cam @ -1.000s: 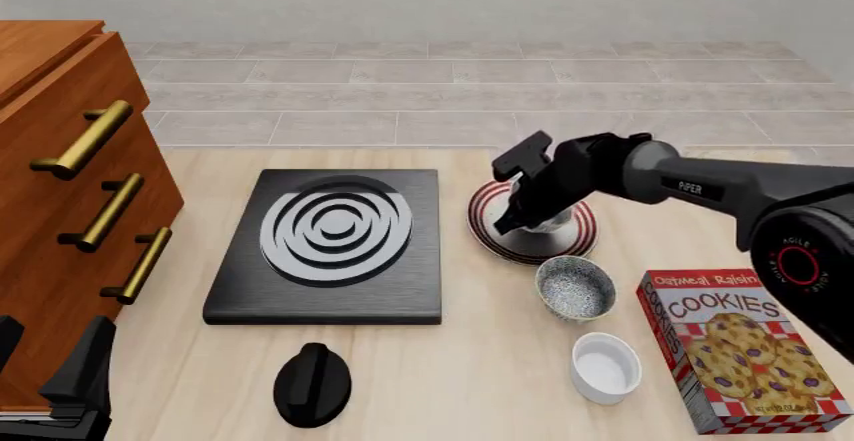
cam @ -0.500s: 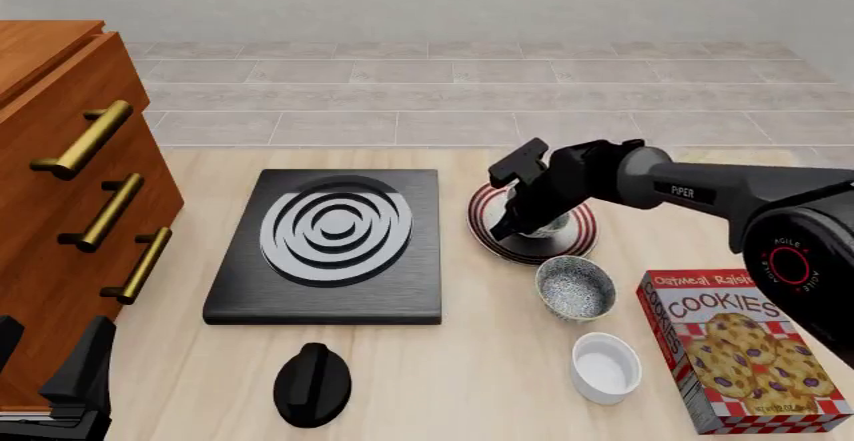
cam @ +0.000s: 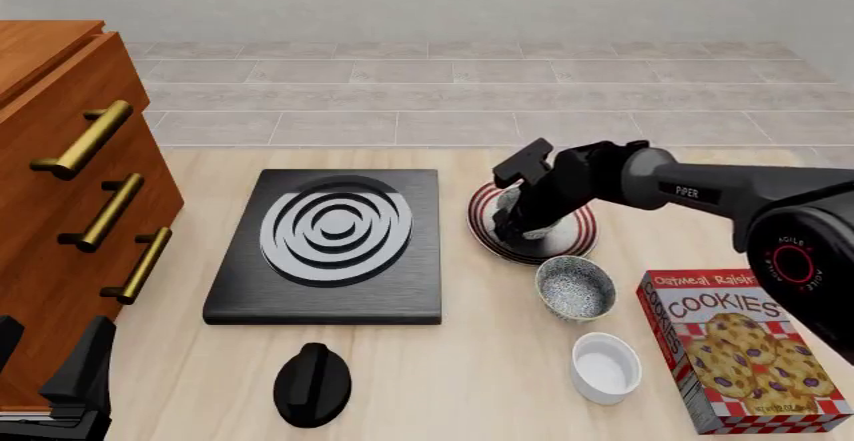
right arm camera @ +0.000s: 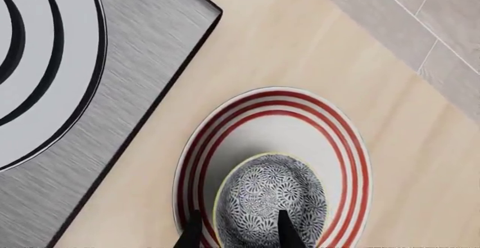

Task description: Pick the akita bowl from table center and place it on the plate.

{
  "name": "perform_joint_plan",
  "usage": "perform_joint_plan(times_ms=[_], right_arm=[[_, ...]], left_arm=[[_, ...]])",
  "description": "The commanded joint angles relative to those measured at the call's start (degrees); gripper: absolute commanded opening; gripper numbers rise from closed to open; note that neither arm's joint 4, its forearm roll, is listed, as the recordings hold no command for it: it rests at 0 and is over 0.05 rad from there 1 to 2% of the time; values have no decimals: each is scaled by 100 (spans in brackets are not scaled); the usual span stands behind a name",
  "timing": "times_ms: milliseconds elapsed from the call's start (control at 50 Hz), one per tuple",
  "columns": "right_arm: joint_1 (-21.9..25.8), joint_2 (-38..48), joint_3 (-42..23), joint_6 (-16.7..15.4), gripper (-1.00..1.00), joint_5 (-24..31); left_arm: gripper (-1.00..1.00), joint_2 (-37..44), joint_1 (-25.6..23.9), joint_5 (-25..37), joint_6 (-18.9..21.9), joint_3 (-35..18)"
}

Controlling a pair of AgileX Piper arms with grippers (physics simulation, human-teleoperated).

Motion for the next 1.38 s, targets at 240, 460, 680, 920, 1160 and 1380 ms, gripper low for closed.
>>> perform_joint_plan(times_ms=[240,460,680,920,1160,1380], right_arm=[[173,-624,587,360,100,-357],[229,-1229,1165,257,100,-491],[258,-2095,1868,-296,100,-723],[201,-3328,2664,-602,100,-959],[171,-4608,3618,-603,100,-1264],[29,-5853,4165,-391,100,-1219]], left_arm=[[100,-1,-1,0,1,0],[100,0,1,0,-1,0],[100,0,0,0,1,0],[100,0,-1,0,1,0],[100,0,-1,0,0,0],[100,-1,0,0,1,0]])
